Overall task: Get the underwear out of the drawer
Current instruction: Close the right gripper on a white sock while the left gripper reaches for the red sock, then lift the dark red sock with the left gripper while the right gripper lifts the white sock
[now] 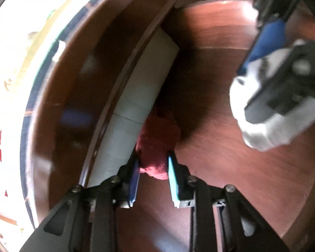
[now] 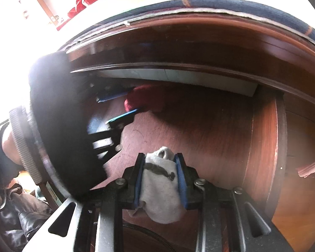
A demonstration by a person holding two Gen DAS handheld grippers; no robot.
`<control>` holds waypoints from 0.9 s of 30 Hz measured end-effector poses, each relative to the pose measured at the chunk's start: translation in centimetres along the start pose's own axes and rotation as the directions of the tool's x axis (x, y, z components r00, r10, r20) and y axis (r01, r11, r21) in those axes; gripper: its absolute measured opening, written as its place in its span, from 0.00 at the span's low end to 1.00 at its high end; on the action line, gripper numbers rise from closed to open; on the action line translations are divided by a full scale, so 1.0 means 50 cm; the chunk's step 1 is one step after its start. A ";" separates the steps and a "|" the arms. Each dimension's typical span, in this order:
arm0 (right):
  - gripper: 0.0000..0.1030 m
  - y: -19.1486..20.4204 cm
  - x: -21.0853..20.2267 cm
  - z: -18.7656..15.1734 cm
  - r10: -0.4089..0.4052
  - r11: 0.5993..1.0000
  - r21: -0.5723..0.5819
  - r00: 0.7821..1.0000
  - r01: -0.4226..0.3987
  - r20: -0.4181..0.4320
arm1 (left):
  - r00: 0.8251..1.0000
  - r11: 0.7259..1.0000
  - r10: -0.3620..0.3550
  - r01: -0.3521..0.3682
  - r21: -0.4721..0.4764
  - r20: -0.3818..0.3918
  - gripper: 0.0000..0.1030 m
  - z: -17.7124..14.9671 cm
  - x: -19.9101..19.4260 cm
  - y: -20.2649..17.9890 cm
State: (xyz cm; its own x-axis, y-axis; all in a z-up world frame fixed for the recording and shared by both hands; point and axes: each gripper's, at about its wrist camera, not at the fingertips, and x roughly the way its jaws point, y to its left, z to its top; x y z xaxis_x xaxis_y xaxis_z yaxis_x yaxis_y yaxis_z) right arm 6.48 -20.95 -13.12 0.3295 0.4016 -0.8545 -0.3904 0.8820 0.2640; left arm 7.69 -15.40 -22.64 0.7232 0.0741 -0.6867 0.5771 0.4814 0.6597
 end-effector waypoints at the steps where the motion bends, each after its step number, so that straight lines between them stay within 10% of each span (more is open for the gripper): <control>1: 0.30 0.006 0.009 -0.007 -0.001 1.000 0.001 1.000 0.001 0.001 | 1.000 1.000 -0.010 0.010 -0.004 0.002 0.23 -0.005 -0.008 0.003; 16: 0.30 0.000 -0.004 -0.003 -0.008 1.000 0.016 1.000 0.008 0.014 | 0.981 0.942 -0.188 0.167 -0.292 -0.045 0.23 -0.015 -0.003 0.174; 27: 0.30 0.001 -0.016 0.001 -0.003 1.000 0.025 0.999 0.002 0.046 | 0.968 0.880 -0.226 0.156 -0.450 -0.106 0.23 0.013 0.037 0.178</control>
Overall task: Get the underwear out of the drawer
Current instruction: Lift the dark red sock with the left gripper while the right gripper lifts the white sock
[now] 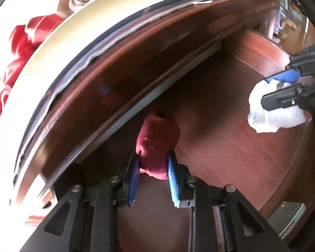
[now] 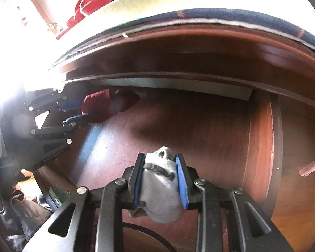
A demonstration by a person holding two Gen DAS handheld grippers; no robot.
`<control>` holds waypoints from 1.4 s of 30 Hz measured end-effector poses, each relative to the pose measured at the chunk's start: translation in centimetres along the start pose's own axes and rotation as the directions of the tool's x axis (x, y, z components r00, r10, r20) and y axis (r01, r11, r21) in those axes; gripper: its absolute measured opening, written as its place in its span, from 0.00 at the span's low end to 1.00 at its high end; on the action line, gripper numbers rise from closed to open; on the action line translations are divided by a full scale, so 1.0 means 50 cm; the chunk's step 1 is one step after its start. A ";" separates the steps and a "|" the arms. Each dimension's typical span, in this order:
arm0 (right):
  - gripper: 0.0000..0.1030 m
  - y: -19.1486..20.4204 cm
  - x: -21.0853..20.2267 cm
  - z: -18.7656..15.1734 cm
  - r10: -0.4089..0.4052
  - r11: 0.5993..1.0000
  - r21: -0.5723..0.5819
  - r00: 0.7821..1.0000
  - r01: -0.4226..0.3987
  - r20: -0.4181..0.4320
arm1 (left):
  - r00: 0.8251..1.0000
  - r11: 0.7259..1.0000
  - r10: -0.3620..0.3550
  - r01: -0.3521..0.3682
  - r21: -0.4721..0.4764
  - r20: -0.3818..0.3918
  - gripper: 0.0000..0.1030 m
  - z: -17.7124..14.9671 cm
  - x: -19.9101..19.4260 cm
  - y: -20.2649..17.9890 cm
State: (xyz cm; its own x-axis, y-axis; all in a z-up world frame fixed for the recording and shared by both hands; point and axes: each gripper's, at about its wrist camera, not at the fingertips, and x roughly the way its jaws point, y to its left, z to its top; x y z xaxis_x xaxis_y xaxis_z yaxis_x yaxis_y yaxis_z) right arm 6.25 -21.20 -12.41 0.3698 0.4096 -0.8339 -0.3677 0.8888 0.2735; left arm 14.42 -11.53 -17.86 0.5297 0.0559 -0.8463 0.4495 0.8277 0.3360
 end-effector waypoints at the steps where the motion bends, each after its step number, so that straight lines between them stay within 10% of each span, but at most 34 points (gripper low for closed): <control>1: 0.30 0.003 -0.002 0.001 -0.001 1.000 -0.004 1.000 0.001 0.006 | 1.000 1.000 -0.006 0.006 -0.016 0.005 0.23 0.001 -0.001 0.001; 42: 0.30 0.042 -0.174 -0.064 0.006 0.997 -0.079 0.952 0.019 0.305 | 0.965 0.954 0.026 0.054 -0.296 0.261 0.23 -0.149 -0.194 0.084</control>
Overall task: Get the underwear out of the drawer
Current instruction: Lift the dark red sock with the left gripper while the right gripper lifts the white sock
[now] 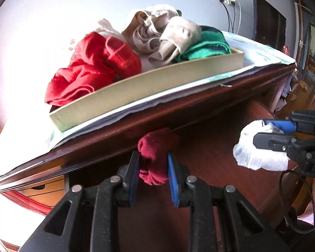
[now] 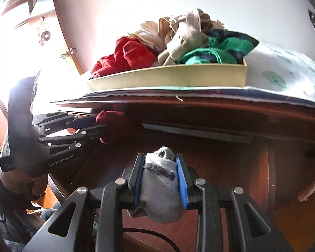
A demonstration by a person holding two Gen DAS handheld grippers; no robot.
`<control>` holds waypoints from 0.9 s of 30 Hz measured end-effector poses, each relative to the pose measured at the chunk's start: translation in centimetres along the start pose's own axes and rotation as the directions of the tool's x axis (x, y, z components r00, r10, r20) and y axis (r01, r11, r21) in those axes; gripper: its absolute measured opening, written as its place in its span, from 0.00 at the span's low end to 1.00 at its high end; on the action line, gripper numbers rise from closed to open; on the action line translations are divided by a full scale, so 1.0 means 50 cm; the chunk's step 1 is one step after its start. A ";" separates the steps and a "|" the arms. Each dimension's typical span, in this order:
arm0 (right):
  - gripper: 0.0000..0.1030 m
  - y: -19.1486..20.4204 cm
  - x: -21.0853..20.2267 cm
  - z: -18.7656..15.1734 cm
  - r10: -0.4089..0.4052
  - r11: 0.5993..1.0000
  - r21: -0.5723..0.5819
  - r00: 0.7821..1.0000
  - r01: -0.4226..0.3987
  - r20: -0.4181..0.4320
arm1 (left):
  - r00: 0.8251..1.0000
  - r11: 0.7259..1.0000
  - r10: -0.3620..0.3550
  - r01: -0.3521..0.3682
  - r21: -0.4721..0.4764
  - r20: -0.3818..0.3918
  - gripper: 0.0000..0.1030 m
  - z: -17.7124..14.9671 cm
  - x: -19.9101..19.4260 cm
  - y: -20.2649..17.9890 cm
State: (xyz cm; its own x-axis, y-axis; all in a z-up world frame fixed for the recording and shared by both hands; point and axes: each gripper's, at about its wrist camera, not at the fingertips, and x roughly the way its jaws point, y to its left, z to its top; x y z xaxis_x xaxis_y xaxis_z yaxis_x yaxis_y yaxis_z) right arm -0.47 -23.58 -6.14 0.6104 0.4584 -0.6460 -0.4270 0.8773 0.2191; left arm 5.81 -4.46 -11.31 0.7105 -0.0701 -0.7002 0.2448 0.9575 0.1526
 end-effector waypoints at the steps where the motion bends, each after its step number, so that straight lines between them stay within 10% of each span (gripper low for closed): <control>1: 0.30 0.001 -0.002 -0.002 0.001 1.000 -0.001 1.000 -0.001 0.003 | 1.000 1.000 0.000 0.000 -0.004 0.006 0.23 -0.003 -0.008 0.002; 27: 0.30 0.032 -0.047 0.010 0.019 0.999 -0.041 0.992 -0.014 0.125 | 0.989 0.998 -0.010 0.020 -0.068 0.147 0.20 -0.013 -0.099 0.054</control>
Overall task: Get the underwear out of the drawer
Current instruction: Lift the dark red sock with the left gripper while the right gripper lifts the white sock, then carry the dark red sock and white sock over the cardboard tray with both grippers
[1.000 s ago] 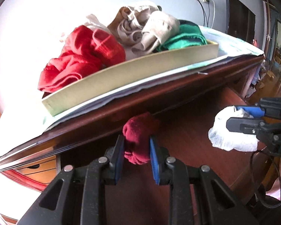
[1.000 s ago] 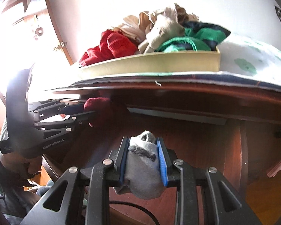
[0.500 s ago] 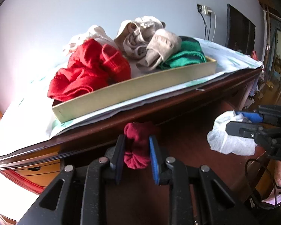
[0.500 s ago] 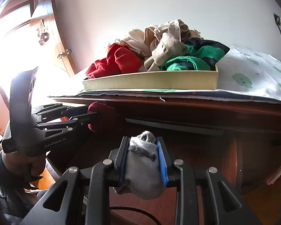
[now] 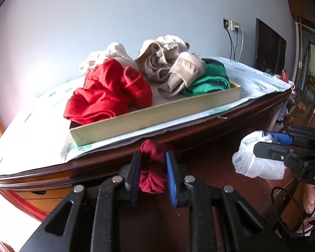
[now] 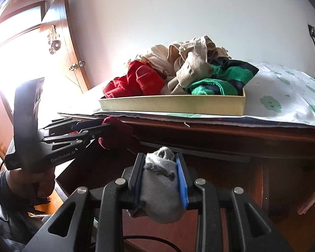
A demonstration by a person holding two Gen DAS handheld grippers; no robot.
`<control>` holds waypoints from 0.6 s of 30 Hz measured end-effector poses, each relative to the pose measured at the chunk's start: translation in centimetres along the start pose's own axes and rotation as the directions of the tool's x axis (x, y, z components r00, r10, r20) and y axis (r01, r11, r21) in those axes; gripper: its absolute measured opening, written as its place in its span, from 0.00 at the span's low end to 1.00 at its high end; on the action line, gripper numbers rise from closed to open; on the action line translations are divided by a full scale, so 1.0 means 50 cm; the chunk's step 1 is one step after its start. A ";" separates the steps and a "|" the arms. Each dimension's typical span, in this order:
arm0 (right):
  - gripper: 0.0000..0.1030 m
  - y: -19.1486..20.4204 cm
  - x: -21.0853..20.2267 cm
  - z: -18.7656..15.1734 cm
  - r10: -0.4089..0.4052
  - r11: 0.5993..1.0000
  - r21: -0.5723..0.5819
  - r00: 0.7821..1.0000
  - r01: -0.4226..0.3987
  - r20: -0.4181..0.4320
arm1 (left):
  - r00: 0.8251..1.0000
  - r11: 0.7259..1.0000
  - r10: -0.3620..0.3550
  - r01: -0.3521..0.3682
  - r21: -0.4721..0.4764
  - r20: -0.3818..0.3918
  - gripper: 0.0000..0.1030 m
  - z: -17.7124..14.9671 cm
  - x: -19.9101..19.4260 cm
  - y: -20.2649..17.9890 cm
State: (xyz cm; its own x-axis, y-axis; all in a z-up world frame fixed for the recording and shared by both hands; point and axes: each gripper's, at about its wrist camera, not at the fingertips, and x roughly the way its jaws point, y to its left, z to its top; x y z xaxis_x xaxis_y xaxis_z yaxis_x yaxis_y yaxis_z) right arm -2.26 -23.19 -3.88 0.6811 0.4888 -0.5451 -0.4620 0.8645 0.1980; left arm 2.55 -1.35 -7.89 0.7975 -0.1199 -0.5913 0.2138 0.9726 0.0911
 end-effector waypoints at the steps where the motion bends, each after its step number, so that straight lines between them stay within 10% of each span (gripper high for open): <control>1: 0.30 0.000 0.000 0.001 -0.001 1.000 0.000 1.000 0.001 0.002 | 1.000 1.000 0.005 -0.005 0.003 -0.006 0.20 -0.001 0.000 0.001; 18: 0.30 0.001 -0.030 0.017 0.008 1.000 0.007 0.998 -0.009 0.065 | 0.997 1.000 0.014 -0.015 0.014 0.070 0.19 0.037 -0.046 -0.015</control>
State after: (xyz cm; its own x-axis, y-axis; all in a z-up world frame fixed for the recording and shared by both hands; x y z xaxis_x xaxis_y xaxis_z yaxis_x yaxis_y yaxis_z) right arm -2.82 -23.79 -2.36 0.7127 0.5025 -0.4894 -0.4638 0.8610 0.2087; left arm 1.60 -2.19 -5.09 0.8376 -0.1203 -0.5329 0.2100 0.9714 0.1108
